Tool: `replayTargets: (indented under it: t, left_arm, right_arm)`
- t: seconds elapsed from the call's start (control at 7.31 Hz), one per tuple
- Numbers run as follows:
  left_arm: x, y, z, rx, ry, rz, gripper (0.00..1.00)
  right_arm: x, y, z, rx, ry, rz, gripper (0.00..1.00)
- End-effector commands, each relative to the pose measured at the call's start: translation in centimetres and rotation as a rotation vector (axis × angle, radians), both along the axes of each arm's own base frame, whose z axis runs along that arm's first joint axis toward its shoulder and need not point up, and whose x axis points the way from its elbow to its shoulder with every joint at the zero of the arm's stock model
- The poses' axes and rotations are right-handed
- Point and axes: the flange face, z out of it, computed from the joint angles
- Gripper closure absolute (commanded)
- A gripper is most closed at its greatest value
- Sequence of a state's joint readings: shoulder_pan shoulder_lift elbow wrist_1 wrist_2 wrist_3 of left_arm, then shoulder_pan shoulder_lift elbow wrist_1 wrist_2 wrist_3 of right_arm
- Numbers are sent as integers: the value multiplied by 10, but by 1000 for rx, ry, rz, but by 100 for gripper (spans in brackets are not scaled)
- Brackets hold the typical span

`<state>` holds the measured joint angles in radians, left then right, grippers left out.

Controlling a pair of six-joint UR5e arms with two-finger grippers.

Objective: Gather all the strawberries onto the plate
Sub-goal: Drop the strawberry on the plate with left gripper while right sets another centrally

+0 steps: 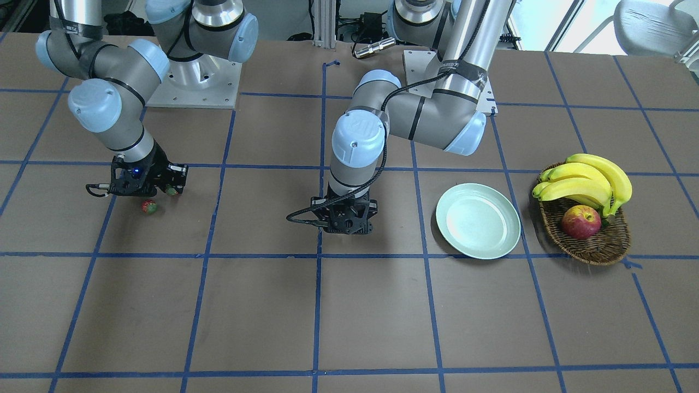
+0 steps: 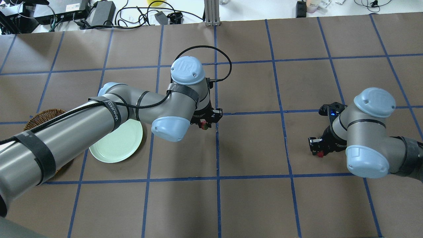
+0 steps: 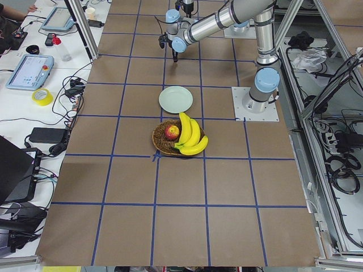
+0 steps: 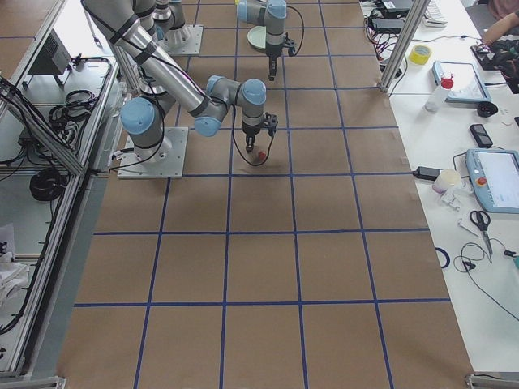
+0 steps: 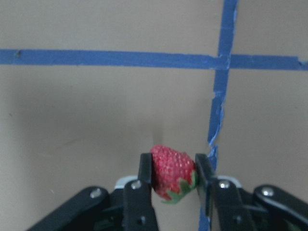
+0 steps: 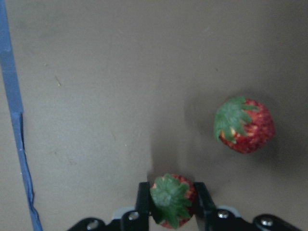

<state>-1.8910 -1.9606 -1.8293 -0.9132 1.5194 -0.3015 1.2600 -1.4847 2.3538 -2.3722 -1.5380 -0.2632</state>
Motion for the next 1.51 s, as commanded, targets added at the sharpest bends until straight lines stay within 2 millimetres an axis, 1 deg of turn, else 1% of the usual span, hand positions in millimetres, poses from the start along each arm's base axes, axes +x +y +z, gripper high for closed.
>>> replayTargets:
  t: [0.0, 0.14, 0.27, 0.41, 0.55, 0.68, 0.82, 0.96, 1.09, 1.23, 1.37]
  left_arm:
    - [85, -23, 48, 11, -23, -42, 100]
    - [144, -32, 61, 31, -38, -102, 100]
    - [200, -41, 69, 20, -50, -115, 100]
    - [234, -37, 66, 41, -44, -129, 100]
    - [262, -21, 35, 99, -24, -117, 100]
    - [297, -18, 15, 77, -22, -88, 100]
    - [321, -20, 7, 75, -18, -148, 100]
    - [322, -18, -4, 93, -6, -155, 100]
    - [321, -16, -12, 108, 3, -156, 88]
    - [322, -16, -18, 114, -1, -160, 38]
    - [325, -17, -19, 113, 1, -154, 19]
  right_arm:
    - [26, -15, 20, -40, 10, -20, 87]
    - [78, -29, 34, -70, 16, -53, 86]
    - [132, -40, 40, -70, 16, -82, 86]
    - [179, -51, 39, -66, 14, -149, 86]
    - [226, -55, 33, -61, 11, -185, 86]
    - [275, -60, 43, -78, -21, -243, 85]
    - [322, -62, 50, -82, -62, -270, 85]
    - [359, -63, 41, -74, -66, -286, 83]
    - [394, -57, 34, -70, -71, -262, 82]
    - [412, -52, 25, -56, -72, -245, 77]
    - [417, -48, 11, -35, -65, -236, 61]
